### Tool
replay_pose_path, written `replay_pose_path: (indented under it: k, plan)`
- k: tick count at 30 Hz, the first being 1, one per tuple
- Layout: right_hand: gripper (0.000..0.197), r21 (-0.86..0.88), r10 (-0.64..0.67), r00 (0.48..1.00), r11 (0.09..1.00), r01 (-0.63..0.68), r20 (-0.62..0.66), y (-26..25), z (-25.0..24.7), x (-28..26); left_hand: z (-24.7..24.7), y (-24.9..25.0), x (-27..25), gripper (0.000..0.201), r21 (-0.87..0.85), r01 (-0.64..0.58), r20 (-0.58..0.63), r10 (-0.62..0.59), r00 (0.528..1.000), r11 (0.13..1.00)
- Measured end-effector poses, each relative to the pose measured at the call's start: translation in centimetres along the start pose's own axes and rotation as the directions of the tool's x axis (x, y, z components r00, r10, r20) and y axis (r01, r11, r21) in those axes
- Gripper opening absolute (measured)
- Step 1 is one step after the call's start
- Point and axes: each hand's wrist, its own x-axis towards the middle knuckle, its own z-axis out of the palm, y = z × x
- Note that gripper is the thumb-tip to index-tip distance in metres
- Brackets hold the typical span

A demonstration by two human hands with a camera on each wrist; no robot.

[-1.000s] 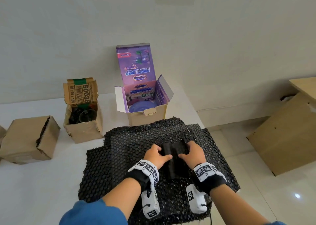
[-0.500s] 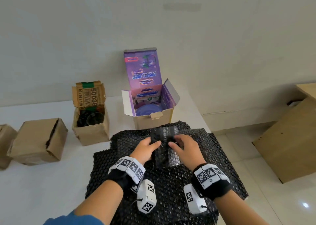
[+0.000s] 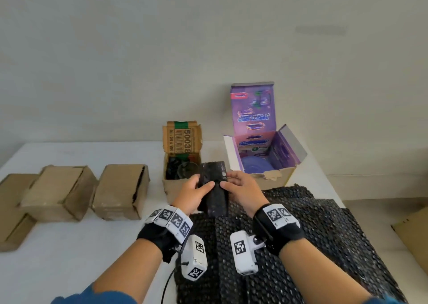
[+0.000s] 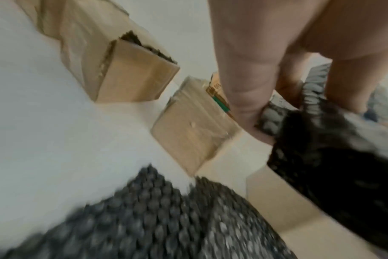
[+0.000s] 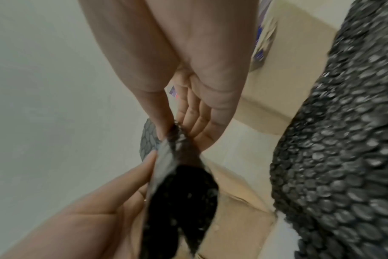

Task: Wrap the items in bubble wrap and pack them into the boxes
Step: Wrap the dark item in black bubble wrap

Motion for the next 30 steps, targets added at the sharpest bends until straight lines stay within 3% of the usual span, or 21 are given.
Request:
replay_pose_path:
  k: [3,5,7,10,13,16,20,24,26,28,29,30]
  plan:
    - [0.011,0.003,0.002,0.999,1.0,-0.001,-0.046,-0.3,3.0,2.6,-3.1,0.8,1.7,0.037,0.077,-0.008,-0.159,0.02,0.987,0.997]
    - [0.007,-0.03,0.007,0.994,0.999,-0.011,-0.112,-0.2,4.5,4.4,-4.9,1.5,2.9,0.047,0.151,0.004,-0.301,0.042,0.953,0.989]
    - [0.017,-0.267,-0.042,0.987,0.964,0.0,-0.153,0.1,5.4,5.8,-6.4,2.0,4.4,0.04,0.277,-0.03,-0.35,0.13,0.928,0.96]
    - [0.041,-0.671,-0.102,0.995,0.737,0.073,-0.003,0.9,6.1,6.9,-7.8,2.4,6.9,0.016,0.477,-0.114,-0.261,0.264,0.929,0.871]
    - [0.057,-0.758,-0.064,0.997,0.648,0.076,0.045,2.0,6.6,7.4,-8.5,2.3,9.1,0.022,0.564,-0.163,-0.131,0.282,0.95,0.81]
    - [0.059,-0.76,-0.086,0.996,0.645,0.082,0.034,2.4,6.4,7.6,-9.2,2.3,10.9,0.029,0.686,-0.293,0.055,0.354,0.934,0.666]
    - [0.058,-0.777,-0.092,0.994,0.621,0.098,0.052,2.3,6.1,7.6,-9.5,2.7,12.4,0.029,0.76,-0.48,0.299,0.42,0.857,0.438]
    - [0.058,-0.786,-0.104,0.993,0.608,0.111,0.06,2.2,6.2,7.6,-9.3,3.1,13.8,0.032,0.758,-0.603,0.462,0.449,0.765,0.249]
    - [0.057,-0.785,-0.103,0.993,0.61,0.11,0.059,2.2,6.2,7.6,-9.1,2.9,14.3,0.032,0.768,-0.616,0.506,0.425,0.751,0.176]
    - [0.057,-0.785,-0.098,0.993,0.61,0.107,0.06,2.3,6.2,7.6,-8.9,2.4,14.5,0.023,0.804,-0.562,0.46,0.395,0.795,0.194]
    - [0.057,-0.785,-0.096,0.994,0.61,0.107,0.061,2.4,6.1,7.7,-8.8,2.1,14.6,0.013,0.81,-0.529,0.416,0.387,0.823,0.254]
    - [0.057,-0.784,-0.097,0.993,0.611,0.108,0.061,2.4,6.1,7.7,-8.7,1.8,14.7,0.006,0.814,-0.527,0.413,0.393,0.822,0.245]
